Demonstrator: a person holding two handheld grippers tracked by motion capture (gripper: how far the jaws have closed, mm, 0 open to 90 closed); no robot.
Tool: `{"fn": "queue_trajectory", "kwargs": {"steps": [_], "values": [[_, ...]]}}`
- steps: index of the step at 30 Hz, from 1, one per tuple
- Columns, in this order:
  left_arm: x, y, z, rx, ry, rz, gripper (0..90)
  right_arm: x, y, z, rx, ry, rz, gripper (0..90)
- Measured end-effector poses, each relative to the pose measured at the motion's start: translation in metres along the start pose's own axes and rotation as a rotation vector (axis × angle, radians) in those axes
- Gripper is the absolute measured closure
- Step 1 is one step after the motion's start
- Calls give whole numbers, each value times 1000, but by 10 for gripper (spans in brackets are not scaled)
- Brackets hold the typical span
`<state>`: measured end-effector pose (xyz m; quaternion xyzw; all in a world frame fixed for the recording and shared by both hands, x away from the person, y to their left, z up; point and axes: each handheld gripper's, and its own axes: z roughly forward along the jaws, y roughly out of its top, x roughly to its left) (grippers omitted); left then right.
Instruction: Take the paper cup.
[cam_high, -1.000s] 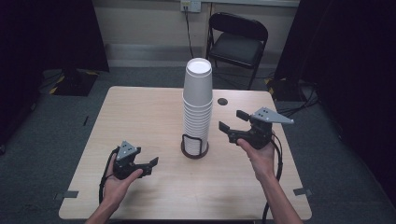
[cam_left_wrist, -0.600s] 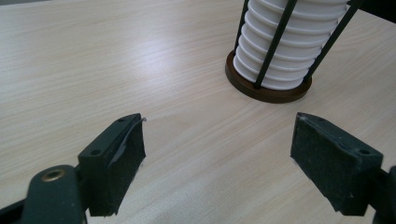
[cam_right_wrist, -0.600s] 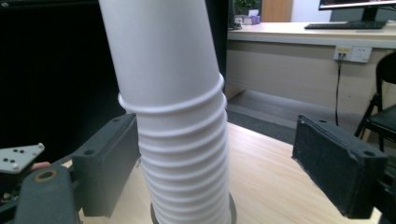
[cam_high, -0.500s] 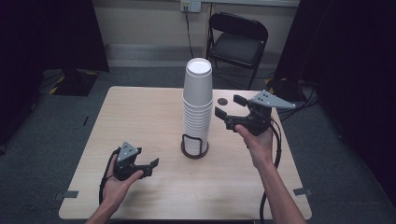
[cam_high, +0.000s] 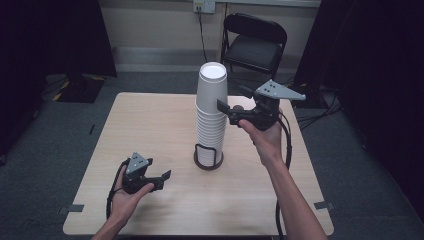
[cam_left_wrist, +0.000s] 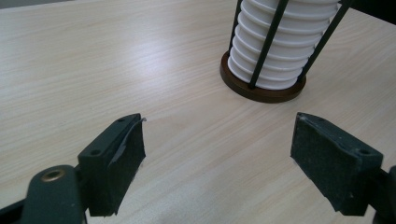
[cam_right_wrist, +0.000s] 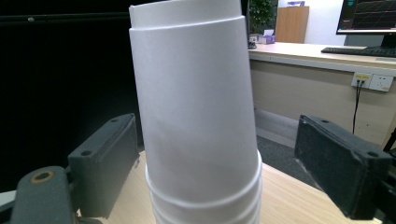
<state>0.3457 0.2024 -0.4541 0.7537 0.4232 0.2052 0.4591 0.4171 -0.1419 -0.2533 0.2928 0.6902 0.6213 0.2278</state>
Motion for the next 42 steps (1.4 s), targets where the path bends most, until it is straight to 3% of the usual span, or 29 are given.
{"fn": "queue_trajectory", "kwargs": {"steps": [10, 13, 23, 26, 42], "values": [[0, 0, 0, 2, -4, 0, 174, 5, 6, 20, 7, 10, -17, 134], [0, 0, 0, 7, -7, 5, 176, 5, 5, 28, 23, 2, -41, 126], [0, -1, 0, 6, -8, 5, 178, 7, 2, 48, 45, 14, -44, 122], [-1, -1, 1, 6, -10, 5, 178, 7, 0, 54, 84, 11, -48, 111], [-2, -1, 3, 12, -16, 7, 178, 4, -6, 64, 92, 31, -31, 119]]}}
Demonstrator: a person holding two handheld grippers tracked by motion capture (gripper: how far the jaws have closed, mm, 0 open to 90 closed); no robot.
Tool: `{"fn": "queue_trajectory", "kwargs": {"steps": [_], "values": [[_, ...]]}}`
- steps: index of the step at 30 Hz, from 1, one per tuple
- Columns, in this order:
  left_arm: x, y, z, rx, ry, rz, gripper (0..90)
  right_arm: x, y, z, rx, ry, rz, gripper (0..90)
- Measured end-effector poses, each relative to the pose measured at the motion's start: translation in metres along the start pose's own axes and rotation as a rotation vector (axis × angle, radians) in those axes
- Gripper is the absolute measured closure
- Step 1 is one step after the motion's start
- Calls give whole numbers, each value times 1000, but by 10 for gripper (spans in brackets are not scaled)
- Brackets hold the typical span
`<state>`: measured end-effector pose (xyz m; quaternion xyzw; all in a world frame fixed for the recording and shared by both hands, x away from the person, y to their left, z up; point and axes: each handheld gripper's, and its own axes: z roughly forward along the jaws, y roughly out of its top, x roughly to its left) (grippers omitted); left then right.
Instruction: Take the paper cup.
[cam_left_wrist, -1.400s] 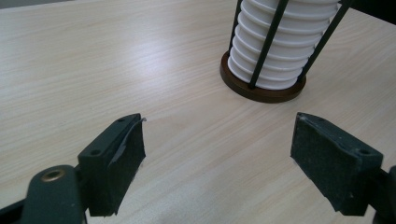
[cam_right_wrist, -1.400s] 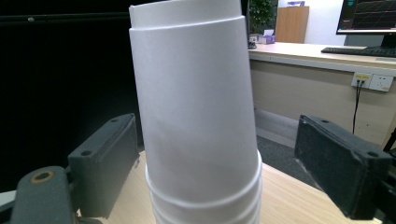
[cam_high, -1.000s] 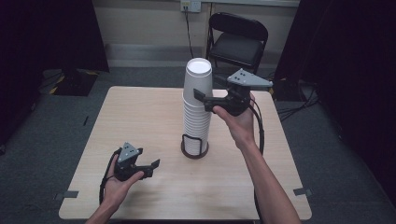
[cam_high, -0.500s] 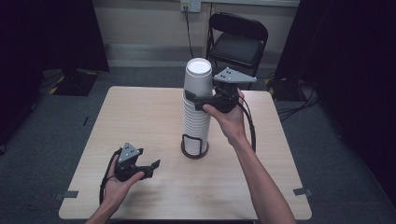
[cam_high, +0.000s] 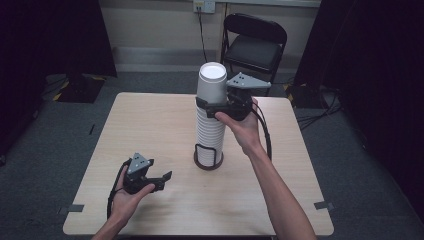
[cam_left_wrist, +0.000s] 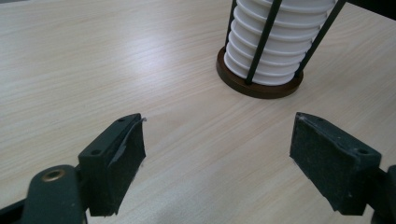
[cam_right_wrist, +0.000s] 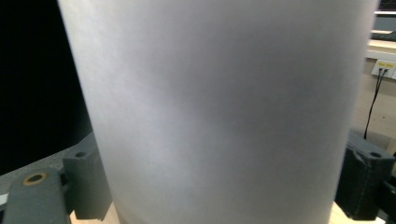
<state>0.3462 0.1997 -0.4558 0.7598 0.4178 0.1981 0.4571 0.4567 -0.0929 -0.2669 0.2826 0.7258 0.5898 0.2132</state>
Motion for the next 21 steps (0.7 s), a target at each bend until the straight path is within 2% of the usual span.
{"fn": "queue_trajectory", "kwargs": {"steps": [12, 21], "values": [[0, 0, 0, 1, -3, 0, 178, 2, 2, 0, 2, -22, -14, 126], [0, 0, 1, 2, -4, 1, 178, 3, 2, 2, 0, -20, -22, 127]]}}
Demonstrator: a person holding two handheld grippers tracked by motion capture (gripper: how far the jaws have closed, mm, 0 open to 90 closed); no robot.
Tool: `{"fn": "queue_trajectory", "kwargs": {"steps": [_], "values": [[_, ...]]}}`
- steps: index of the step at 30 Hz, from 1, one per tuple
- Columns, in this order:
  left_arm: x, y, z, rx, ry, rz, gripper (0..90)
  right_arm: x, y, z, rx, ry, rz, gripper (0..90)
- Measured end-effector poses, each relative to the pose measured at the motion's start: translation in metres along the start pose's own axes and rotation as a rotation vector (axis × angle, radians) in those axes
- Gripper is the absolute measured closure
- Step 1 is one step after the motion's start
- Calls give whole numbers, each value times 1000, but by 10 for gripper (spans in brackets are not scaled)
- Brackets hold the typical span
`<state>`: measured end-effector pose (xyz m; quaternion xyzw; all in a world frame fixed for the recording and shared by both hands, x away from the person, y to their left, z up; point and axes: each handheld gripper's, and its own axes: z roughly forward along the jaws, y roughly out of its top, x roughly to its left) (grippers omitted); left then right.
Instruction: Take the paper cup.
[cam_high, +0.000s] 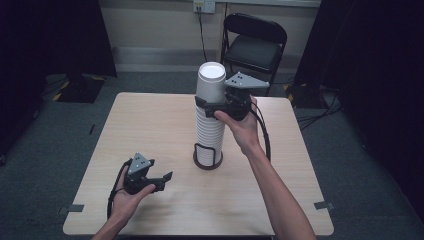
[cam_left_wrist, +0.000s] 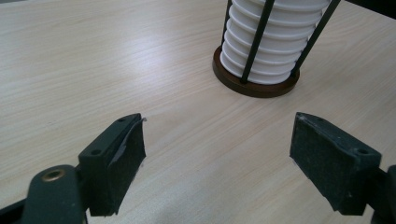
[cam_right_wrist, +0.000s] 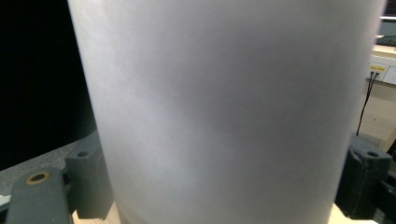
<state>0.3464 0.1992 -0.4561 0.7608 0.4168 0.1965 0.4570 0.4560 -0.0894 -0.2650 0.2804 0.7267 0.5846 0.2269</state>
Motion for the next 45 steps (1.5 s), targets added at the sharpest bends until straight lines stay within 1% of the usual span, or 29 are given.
{"fn": "queue_trajectory", "kwargs": {"steps": [4, 6, 8, 13, 15, 17, 19, 20, 23, 25, 30, 32, 34, 36, 38, 43, 45], "values": [[0, 0, 0, 1, 1, 3, 178, 0, 0, 0, -2, -1, 0, 128], [0, 0, 0, 4, 2, 6, 178, 0, 1, 0, -13, -1, 2, 132], [0, 0, 0, 3, 2, 6, 178, 0, 3, -2, -29, 2, 9, 133], [0, 0, 0, -1, 1, 3, 178, 0, 9, -2, -33, 2, 8, 134], [0, 0, 0, -1, 0, 3, 178, 0, 12, -3, -50, 10, 16, 136], [0, 0, 0, -1, 1, 5, 178, 1, 14, -4, -60, 4, 11, 139], [0, 0, 0, 0, 0, 5, 178, 2, 16, -5, -71, 9, 9, 141], [0, 0, 0, 1, 1, 6, 178, 2, 17, -5, -76, 9, -1, 142], [0, 0, 0, 1, 2, 6, 178, 2, 21, -8, -87, 14, 2, 144], [-1, 0, 0, 2, 0, 8, 178, 2, 22, -9, -99, 9, 1, 144], [-1, 0, 1, 2, -3, 8, 178, 0, 31, -12, -125, 16, 15, 145], [-1, 0, 1, 3, -3, 9, 178, 0, 34, -13, -121, 9, 21, 147], [0, 0, 0, -1, 0, 4, 179, 0, 35, -13, -125, 19, 24, 147], [2, 0, -1, -5, 7, -4, 178, -1, 37, -14, -130, 16, 29, 148], [2, 0, -1, -4, 11, -5, 178, -1, 38, -15, -141, 25, 45, 148], [1, 0, 0, -1, 3, 3, 178, -1, 46, -20, -167, 29, 42, 148], [1, 0, 0, -2, 4, 1, 178, -2, 48, -23, -183, 40, 60, 149]]}}
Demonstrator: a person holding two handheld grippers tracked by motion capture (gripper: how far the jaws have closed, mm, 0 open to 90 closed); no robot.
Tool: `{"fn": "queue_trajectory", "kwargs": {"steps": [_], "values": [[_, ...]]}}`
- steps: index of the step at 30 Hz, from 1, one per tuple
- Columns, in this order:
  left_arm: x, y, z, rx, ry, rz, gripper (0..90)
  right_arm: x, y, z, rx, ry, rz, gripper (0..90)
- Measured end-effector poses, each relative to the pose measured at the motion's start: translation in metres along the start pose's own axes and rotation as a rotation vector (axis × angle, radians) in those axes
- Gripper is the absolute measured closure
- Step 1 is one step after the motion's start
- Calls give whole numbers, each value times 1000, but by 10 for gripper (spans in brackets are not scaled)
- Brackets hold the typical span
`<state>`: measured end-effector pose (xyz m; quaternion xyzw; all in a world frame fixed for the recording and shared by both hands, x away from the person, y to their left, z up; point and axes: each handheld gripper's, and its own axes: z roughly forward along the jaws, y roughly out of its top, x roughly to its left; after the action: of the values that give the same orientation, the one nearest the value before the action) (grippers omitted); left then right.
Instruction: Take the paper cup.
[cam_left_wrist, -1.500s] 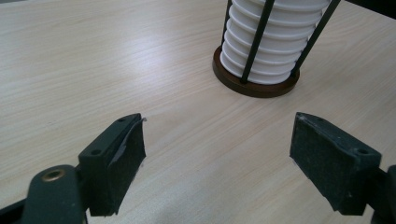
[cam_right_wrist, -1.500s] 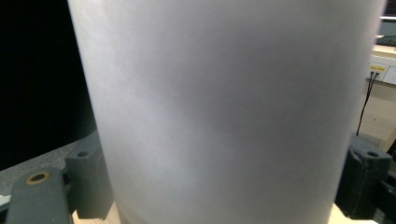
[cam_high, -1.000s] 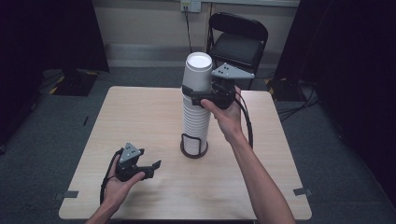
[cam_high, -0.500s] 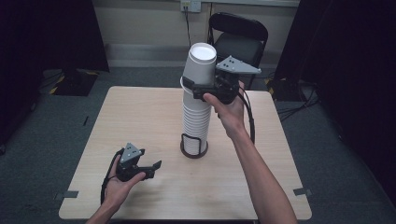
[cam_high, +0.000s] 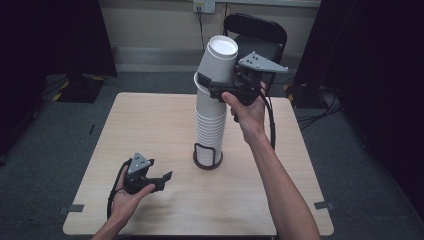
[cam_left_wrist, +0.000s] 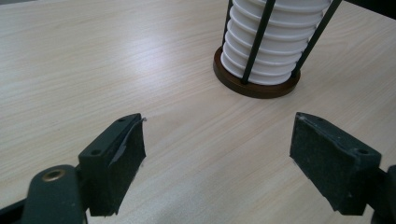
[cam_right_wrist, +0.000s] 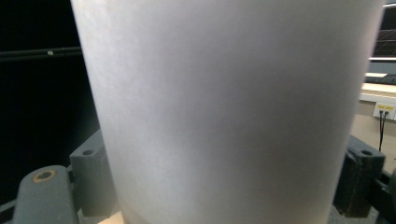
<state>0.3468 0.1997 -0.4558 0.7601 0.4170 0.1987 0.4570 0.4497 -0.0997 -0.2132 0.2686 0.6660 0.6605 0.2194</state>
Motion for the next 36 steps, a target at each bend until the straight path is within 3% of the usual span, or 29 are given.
{"fn": "queue_trajectory", "kwargs": {"steps": [15, 26, 30, 36], "values": [[0, 0, 0, -1, -1, 6, 178, -7, 16, -15, -42, -37, 10, 151], [-2, 0, 1, -1, 2, 8, 190, -24, 20, -32, -34, -124, 22, 151], [-2, 1, 0, -8, 15, 7, 169, -29, 19, -38, -5, -175, 4, 150], [0, 1, -2, -24, 22, 3, 169, -40, 16, -51, 12, -220, 17, 151]]}}
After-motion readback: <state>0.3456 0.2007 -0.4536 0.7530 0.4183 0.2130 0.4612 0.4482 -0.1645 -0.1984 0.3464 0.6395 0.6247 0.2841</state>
